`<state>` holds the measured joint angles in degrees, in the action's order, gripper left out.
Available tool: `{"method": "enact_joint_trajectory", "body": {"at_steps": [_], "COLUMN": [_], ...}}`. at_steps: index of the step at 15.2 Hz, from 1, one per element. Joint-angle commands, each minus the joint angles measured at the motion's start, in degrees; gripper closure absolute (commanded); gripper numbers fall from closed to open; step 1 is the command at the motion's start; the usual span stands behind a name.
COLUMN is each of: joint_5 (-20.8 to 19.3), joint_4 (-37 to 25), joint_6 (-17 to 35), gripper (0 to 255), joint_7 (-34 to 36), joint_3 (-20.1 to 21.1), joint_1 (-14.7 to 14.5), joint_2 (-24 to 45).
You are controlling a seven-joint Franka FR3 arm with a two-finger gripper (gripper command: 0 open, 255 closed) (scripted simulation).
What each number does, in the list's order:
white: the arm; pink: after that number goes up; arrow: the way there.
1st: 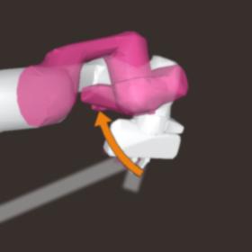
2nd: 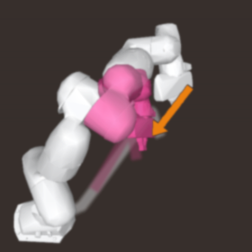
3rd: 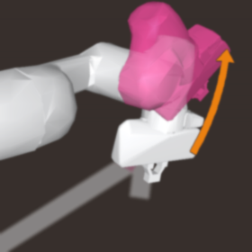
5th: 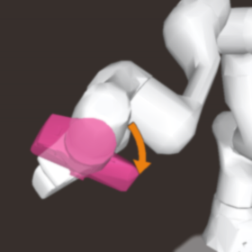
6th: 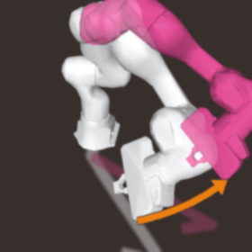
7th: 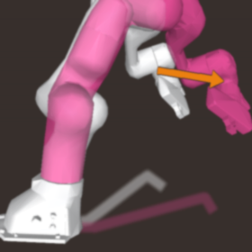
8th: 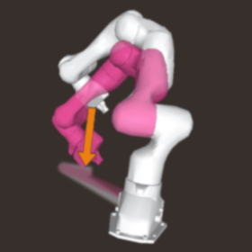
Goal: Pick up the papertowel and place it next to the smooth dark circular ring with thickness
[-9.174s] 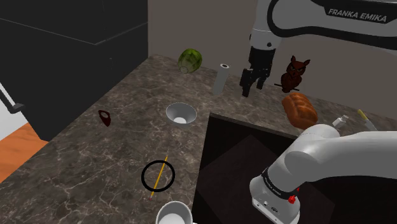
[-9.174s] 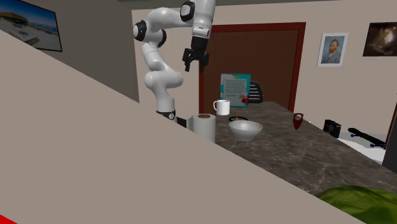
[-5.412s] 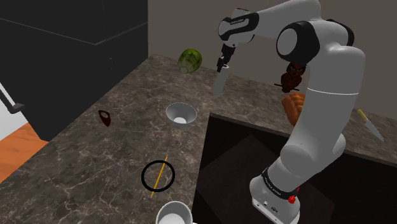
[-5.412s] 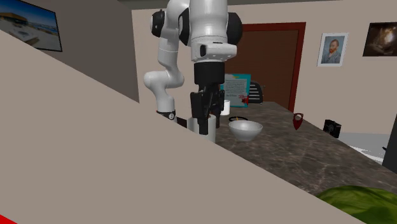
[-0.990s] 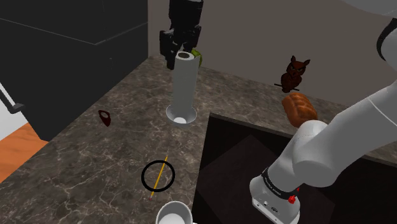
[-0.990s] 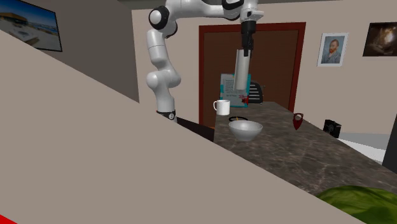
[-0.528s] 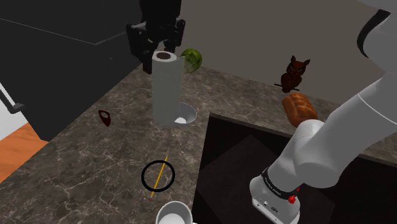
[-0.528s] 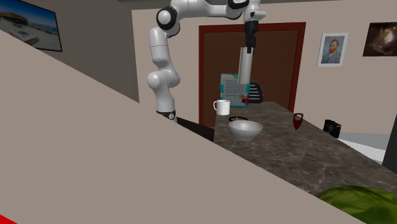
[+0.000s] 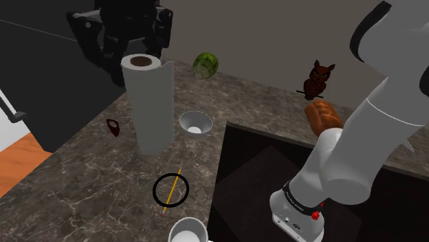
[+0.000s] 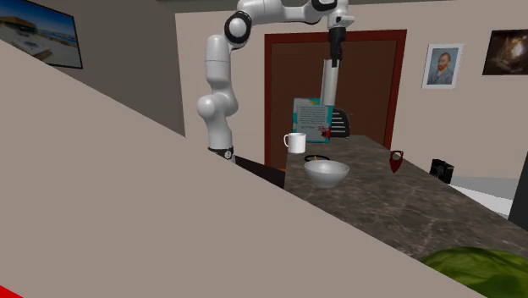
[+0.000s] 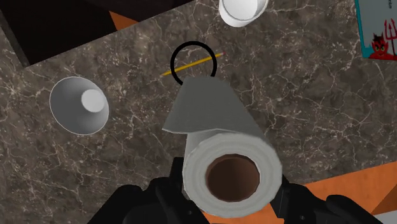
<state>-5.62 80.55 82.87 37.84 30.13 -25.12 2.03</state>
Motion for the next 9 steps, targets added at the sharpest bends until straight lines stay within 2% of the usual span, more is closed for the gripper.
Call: {"method": "enact_joint_trajectory", "body": {"at_steps": [1,3,4,9], "joint_5": [-2.2,-5.1,-7.5,-5.4], "joint_4": [-5.4,-11.8,-17.3,-9.1], "joint_6": [-2.3,-5.2,-7.6,-2.1], "gripper": [255,255,255,255], "joint_7": [3.8,7.2,9.6,9.1], "joint_3": [2.0,3.6,4.5,3.9], "joint_1": [-2.4,-5.5,-8.3,-6.5], "joint_2": [4.0,8.7,12.5,9.3]}}
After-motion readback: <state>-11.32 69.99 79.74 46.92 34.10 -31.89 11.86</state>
